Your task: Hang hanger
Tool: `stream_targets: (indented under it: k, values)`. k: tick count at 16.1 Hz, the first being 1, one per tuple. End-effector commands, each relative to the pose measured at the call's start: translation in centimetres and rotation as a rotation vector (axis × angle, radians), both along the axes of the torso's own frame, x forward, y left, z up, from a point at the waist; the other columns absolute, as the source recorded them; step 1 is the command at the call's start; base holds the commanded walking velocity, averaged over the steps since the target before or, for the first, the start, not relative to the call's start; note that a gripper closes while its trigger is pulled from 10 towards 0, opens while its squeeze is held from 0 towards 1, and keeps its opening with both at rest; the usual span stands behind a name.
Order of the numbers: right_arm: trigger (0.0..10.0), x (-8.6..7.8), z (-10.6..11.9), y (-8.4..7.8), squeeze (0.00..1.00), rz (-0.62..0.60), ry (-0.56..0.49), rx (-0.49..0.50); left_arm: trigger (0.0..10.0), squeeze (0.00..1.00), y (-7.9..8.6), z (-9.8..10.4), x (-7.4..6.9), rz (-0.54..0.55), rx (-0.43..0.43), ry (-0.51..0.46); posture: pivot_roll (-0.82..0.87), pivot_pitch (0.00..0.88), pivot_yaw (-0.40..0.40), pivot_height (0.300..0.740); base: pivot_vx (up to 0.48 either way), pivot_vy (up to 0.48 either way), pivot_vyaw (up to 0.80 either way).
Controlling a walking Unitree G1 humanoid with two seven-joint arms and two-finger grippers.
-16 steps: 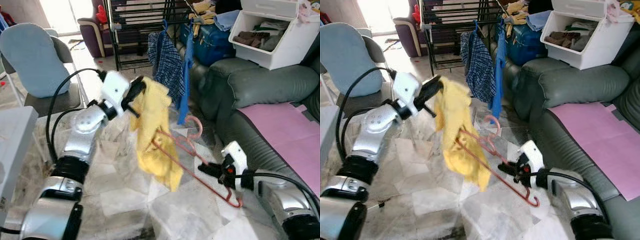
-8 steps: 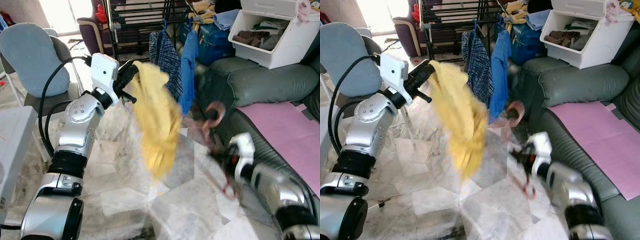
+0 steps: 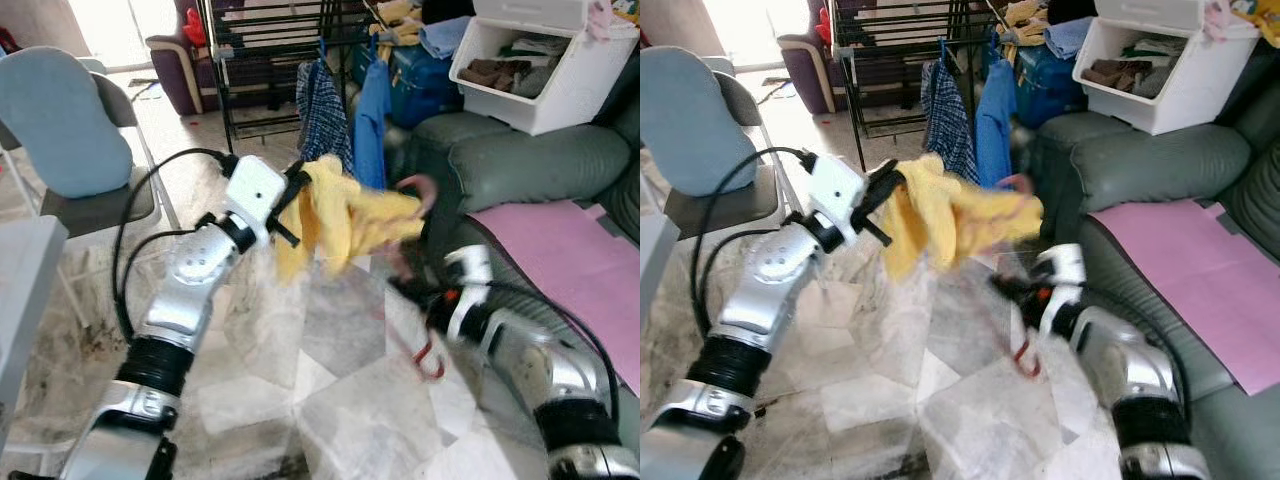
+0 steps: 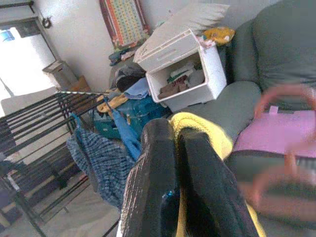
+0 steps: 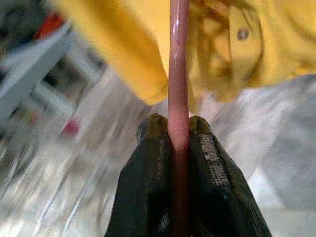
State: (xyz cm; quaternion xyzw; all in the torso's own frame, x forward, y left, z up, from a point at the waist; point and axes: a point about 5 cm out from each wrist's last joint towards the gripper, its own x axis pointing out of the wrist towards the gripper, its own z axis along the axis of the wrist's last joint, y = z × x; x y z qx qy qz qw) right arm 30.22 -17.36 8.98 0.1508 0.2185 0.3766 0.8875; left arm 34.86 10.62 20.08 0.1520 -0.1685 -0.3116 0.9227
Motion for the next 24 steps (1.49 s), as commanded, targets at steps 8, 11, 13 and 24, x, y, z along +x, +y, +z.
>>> stream_targets:
  k: [8, 11, 13, 24]
  values:
    - [10.0, -5.2, -4.4, -5.8, 0.00, 0.113, 0.245, -0.387, 10.0, 0.00, 2.9, 1.1, 1.7, 0.209, -0.006, -0.009, -0.10, 0.000, 0.017, 0.740, 0.000, 0.000, 0.00]
    - [10.0, -3.7, -3.3, -7.3, 0.00, -0.004, 0.181, -0.434, 10.0, 0.00, 4.4, 0.0, 2.2, 0.309, 0.048, 0.019, -0.12, 0.000, 0.019, 0.740, 0.000, 0.000, 0.00]
    - [10.0, -2.0, -2.5, -7.8, 0.00, -0.110, 0.100, -0.460, 10.0, 0.00, 4.5, -0.4, 2.0, 0.308, 0.042, 0.015, -0.12, 0.000, 0.017, 0.740, 0.000, 0.000, 0.00]
    - [10.0, -1.8, 1.6, -2.6, 0.00, 0.142, 0.094, 0.086, 10.0, 0.00, -0.1, -1.2, -0.5, 0.097, -0.012, -0.046, -0.12, 0.000, 0.005, 0.740, 0.000, 0.000, 0.00]
